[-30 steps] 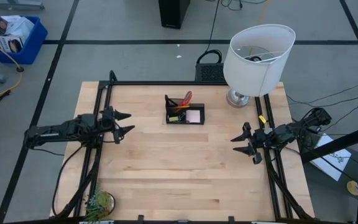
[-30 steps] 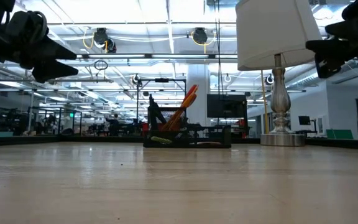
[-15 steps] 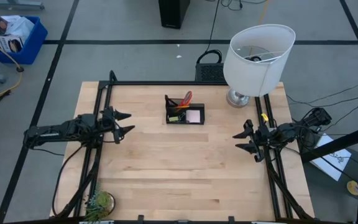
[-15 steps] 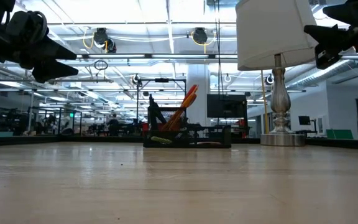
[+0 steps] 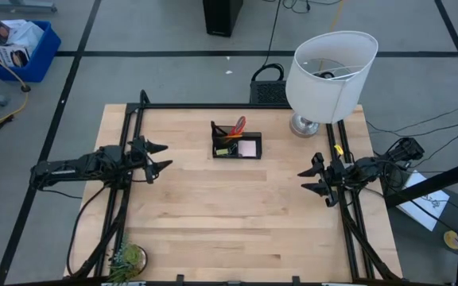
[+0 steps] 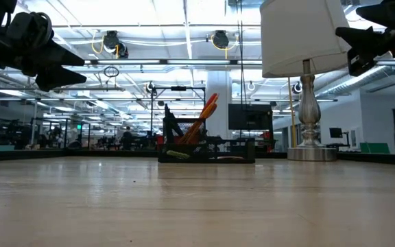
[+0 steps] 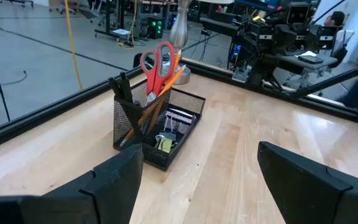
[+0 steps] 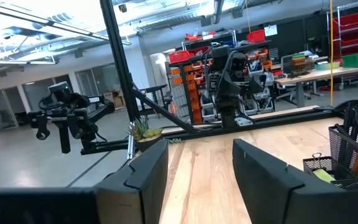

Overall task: Pick and place office supplies into organizer
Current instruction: Return to Home Position

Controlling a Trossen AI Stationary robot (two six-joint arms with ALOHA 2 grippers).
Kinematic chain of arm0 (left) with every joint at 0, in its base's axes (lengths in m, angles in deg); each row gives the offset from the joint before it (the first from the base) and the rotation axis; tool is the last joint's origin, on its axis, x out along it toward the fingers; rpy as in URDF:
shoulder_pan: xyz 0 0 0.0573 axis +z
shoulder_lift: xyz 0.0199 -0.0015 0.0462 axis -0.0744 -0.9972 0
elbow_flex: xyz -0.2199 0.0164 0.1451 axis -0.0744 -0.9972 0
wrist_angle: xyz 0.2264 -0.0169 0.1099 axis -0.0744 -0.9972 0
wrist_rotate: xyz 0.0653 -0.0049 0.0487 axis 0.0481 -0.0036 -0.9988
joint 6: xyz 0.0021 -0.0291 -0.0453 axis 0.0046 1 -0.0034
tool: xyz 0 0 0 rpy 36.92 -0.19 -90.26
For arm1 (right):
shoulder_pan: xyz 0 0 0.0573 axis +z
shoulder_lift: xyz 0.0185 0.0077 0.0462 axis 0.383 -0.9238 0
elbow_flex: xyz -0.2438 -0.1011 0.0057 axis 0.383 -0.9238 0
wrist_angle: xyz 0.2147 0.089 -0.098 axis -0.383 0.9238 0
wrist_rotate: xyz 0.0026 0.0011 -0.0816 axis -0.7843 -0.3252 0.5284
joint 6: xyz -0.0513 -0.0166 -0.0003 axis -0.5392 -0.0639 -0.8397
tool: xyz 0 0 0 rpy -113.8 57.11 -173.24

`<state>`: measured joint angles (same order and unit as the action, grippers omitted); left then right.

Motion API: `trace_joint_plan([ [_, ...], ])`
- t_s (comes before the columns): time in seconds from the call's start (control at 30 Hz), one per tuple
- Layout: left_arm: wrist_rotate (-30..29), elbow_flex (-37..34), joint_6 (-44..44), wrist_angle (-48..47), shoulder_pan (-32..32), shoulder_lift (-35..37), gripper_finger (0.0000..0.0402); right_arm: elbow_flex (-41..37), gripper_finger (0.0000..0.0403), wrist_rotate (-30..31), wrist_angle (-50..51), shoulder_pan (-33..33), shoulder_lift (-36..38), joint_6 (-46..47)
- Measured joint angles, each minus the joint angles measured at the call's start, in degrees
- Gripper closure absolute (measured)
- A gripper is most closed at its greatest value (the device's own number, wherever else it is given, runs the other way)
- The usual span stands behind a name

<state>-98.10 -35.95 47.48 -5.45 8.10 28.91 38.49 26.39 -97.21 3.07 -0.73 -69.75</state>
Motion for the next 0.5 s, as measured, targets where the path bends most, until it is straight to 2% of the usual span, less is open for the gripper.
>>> trace_joint_plan([
  [0.5, 0.0, 0.0, 0.1, 0.0, 0.0, 0.0, 0.008, 0.0, 0.023, 0.0, 0.0, 0.0, 0.0, 0.0],
])
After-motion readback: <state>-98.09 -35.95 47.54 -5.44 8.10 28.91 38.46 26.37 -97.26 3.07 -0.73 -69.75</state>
